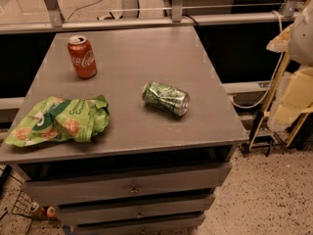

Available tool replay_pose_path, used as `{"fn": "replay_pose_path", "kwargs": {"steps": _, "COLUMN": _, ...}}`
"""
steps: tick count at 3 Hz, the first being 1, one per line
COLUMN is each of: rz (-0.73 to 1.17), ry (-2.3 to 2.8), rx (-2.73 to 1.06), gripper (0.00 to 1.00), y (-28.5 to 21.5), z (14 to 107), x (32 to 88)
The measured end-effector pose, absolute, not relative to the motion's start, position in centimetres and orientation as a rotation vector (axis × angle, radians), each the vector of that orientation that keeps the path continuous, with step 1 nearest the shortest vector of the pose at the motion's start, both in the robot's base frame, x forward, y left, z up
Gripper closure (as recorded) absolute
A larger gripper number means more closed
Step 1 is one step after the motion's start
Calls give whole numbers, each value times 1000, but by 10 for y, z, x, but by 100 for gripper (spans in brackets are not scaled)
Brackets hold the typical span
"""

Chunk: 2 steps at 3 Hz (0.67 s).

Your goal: Place green can upright

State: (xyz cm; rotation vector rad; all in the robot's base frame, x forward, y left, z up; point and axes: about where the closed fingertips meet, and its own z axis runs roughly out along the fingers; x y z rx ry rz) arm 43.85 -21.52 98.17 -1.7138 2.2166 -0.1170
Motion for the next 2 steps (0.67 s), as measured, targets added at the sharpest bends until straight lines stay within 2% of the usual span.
{"fn": "replay_pose_path", "kwargs": {"steps": 2, "rz": -90, "ry": 2207, "rx": -1730, "gripper": 0, "y": -201, "z": 979, "x": 456}}
